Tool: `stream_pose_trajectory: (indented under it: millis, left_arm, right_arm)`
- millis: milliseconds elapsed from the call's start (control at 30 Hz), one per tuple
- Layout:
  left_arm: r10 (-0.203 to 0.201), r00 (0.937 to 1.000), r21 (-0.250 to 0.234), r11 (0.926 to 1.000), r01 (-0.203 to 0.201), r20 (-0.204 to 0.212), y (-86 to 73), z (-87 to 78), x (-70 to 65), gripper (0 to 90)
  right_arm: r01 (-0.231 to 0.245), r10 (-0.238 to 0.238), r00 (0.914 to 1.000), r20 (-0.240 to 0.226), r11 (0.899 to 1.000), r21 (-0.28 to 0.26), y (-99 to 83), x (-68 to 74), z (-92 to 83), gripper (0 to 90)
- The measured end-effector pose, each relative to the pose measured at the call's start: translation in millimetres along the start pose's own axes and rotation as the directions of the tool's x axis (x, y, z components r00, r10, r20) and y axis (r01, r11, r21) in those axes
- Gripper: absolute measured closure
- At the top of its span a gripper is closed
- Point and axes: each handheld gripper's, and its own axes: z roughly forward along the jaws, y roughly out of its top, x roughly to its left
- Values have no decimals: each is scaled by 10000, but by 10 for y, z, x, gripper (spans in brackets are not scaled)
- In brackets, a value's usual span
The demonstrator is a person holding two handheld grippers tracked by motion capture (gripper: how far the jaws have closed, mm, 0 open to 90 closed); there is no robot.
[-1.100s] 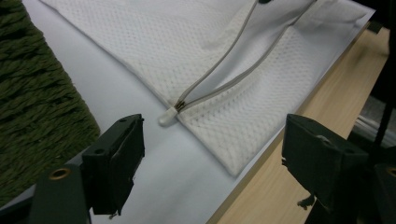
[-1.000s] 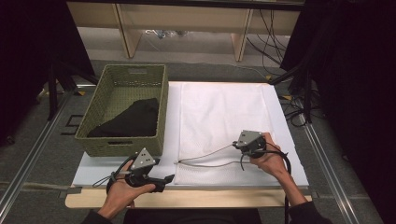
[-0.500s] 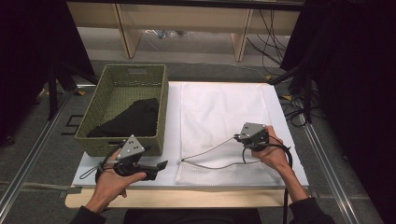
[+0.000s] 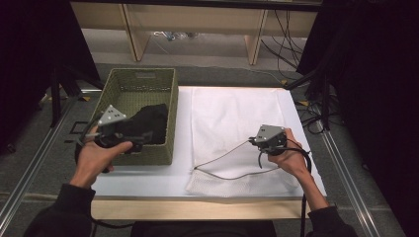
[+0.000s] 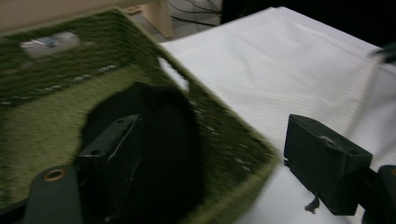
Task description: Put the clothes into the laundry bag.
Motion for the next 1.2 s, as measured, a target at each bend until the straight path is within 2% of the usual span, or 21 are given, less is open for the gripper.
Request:
stream_pose_trajectory:
  millis: [67, 100, 133, 167, 233, 267, 333, 400, 467, 567, 667, 700, 800, 833, 867, 900, 933, 1033, 1133, 1167, 1200]
  left_arm:
    - [-34, 9999, 23, 10000, 34, -155, 35, 19, 83, 190]
    - [-165, 9999, 382, 9991, 165, -20, 96, 88, 247, 185]
    - [52, 9997, 809, 9967, -72, 248, 122, 120, 340, 170]
    - [52, 9997, 809, 9967, -72, 248, 122, 120, 340, 158]
    - [132, 9982, 898, 9958, -185, 584, 160, 257, 542, 174]
    - [-51, 9984, 912, 9958, 0, 563, 164, 306, 593, 170]
    - [-93, 9979, 1059, 9944, 24, 643, 165, 353, 637, 159]
    - [323, 9981, 1535, 9873, -399, 517, 173, 480, 719, 167]
    - [447, 9973, 1626, 9852, -537, 585, 182, 517, 737, 166]
    - [977, 9914, 2082, 9714, -1139, 867, 247, 605, 786, 166]
    - [1293, 9882, 2189, 9650, -1445, 823, 276, 703, 831, 166]
    - [1165, 9893, 2198, 9664, -1333, 876, 264, 750, 851, 165]
    - [754, 9914, 2610, 9600, -1010, 1065, 190, 910, 902, 165]
    - [519, 9889, 2846, 9544, -902, 1395, 171, 951, 918, 167]
    - [397, 9871, 2884, 9539, -836, 1551, 154, 985, 927, 197]
    - [586, 9859, 2894, 9517, -1027, 1570, 118, 1056, 923, 199]
    - [748, 9838, 3099, 9428, -1231, 1631, 106, 1087, 934, 185]
    - [704, 9845, 3293, 9365, -1206, 1604, 63, 1158, 950, 189]
    - [474, 9834, 3655, 9243, -1098, 1753, 6, 1237, 968, 186]
    - [506, 9802, 3968, 9094, -1245, 1915, -33, 1277, 982, 182]
    - [445, 9793, 4043, 9064, -1228, 1975, -51, 1297, 982, 172]
  right_arm:
    - [230, -230, 9997, 47, 9997, -35, 5, -3, 6, 892]
    - [-245, 244, 9997, 49, 9997, 100, 2, 28, -4, 892]
    - [-199, 199, 9998, 7, 9998, 98, 5, 23, 0, 892]
    - [13, -13, 10000, -30, 10000, 48, 7, 10, 8, 892]
    - [-62, 62, 10000, -60, 10000, 71, 2, 15, 18, 892]
    - [-20, 20, 10000, -54, 10000, 53, -6, 10, 21, 892]
    - [-162, 162, 9999, -20, 9998, 70, -15, 20, 20, 892]
    - [-94, 94, 9999, -72, 9999, 73, -17, 12, 26, 892]
    - [-95, 96, 9999, -84, 9999, 74, -16, 14, 26, 892]
    - [34, -33, 9999, -149, 10000, 57, -8, 17, 33, 892]
    - [-36, 38, 9999, -143, 9999, 124, -2, 38, 39, 892]
    - [101, -99, 9998, -198, 9999, 92, 0, 31, 44, 892]
    - [143, -142, 9997, -200, 9999, 63, 2, 29, 52, 892]
    - [53, -51, 9998, -195, 9999, 105, 1, 35, 50, 892]
    - [197, -196, 9996, -223, 9998, 44, 0, 27, 49, 892]
    - [104, -103, 9996, -281, 9999, 23, 1, 33, 45, 892]
    - [221, -221, 9993, -309, 9998, -19, -2, 20, 45, 892]
    - [-45, 47, 9996, -277, 10000, 80, -7, 35, 40, 892]
    - [197, -197, 9993, -317, 9998, -12, -10, 20, 43, 892]
    - [-174, 176, 9994, -290, 9998, 48, -10, 37, 32, 891]
    - [167, -167, 9993, -321, 9999, -16, -11, 18, 32, 891]
